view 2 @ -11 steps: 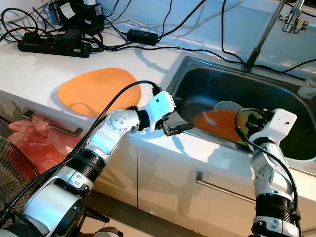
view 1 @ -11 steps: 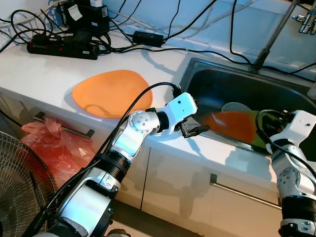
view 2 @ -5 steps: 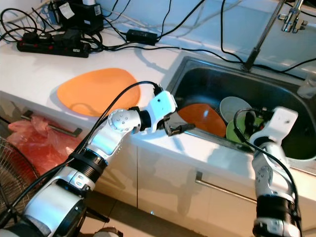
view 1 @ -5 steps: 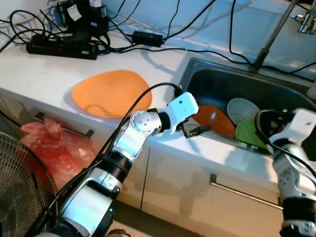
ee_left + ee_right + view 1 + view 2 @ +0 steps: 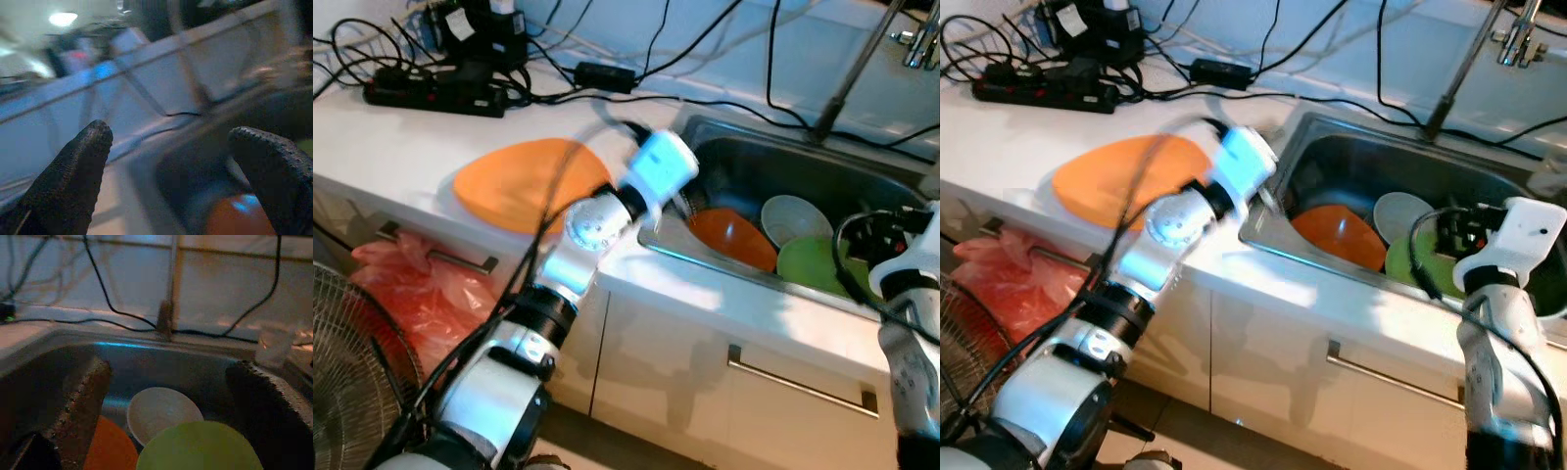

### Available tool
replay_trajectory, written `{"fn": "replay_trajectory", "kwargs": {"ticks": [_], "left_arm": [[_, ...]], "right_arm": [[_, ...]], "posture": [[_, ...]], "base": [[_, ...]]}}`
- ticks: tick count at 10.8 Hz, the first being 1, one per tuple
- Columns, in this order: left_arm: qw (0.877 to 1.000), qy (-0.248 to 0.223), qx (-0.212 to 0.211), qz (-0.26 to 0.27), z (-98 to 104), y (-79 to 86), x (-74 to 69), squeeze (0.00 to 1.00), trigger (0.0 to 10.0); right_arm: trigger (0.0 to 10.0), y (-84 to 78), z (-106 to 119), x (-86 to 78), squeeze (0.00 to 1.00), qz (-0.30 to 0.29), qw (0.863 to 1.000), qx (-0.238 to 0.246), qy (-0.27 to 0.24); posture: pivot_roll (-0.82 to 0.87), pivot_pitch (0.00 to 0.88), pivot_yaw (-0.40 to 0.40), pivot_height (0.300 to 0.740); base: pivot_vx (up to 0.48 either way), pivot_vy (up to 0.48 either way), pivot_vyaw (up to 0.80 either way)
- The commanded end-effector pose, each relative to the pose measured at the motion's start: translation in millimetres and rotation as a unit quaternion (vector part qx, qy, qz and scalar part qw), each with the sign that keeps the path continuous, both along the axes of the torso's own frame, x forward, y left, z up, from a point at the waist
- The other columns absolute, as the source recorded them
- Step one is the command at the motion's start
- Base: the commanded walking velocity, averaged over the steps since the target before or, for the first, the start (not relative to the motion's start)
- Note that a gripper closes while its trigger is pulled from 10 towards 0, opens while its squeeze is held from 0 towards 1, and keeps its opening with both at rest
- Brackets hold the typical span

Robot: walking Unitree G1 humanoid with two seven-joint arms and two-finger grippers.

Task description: Kitchen organization

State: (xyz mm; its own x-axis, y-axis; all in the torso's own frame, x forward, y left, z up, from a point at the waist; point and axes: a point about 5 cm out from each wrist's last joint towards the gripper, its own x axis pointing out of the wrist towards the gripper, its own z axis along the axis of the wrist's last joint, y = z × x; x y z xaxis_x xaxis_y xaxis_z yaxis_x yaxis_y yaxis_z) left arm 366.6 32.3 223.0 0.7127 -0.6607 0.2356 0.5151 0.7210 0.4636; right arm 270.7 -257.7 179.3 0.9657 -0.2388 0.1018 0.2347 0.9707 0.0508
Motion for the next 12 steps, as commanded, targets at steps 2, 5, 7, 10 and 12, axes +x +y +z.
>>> {"fn": "replay_trajectory", "kwargs": {"ticks": [2, 5, 7, 10, 12], "left_arm": [[0.998, 0.014, -0.025, 0.064, 4, 8.1, 11.3, 0.00, 10.0], [0.986, 0.016, 0.053, 0.160, -17, 41.3, 20.4, 0.00, 10.0], [0.978, 0.019, 0.099, 0.183, -29, 61.2, 19.8, 0.00, 10.0], [0.986, 0.035, 0.117, 0.111, -35, 57.4, 12.4, 0.00, 10.0], [0.983, 0.022, 0.158, 0.094, -39, 62.0, 7.3, 0.00, 10.0]], "right_arm": [[10.0, 24.3, 13, -2.1, 1.00, 0.077, 0.996, 0.039, -0.014], [10.0, 50.7, 18, -6.8, 1.00, 0.159, 0.985, 0.068, -0.003], [10.0, 61.6, 17, -7.6, 1.00, 0.170, 0.982, 0.079, 0.008], [10.0, 71.6, 7, -5.6, 1.00, 0.171, 0.981, 0.084, 0.025], [10.0, 75.0, 4, -5.3, 1.00, 0.164, 0.980, 0.108, 0.032]], "posture": [[0.20, 0.000, -0.148, 0.740], [0.23, 0.000, -0.157, 0.740], [0.25, 0.000, -0.146, 0.740], [0.26, 0.000, -0.129, 0.740], [0.27, 0.003, -0.111, 0.740]], "base": [[0.000, 0.000, 0.00], [0.000, 0.000, 0.00], [0.000, 0.000, 0.00], [0.000, 0.000, 0.00], [0.000, 0.000, 0.00]]}}
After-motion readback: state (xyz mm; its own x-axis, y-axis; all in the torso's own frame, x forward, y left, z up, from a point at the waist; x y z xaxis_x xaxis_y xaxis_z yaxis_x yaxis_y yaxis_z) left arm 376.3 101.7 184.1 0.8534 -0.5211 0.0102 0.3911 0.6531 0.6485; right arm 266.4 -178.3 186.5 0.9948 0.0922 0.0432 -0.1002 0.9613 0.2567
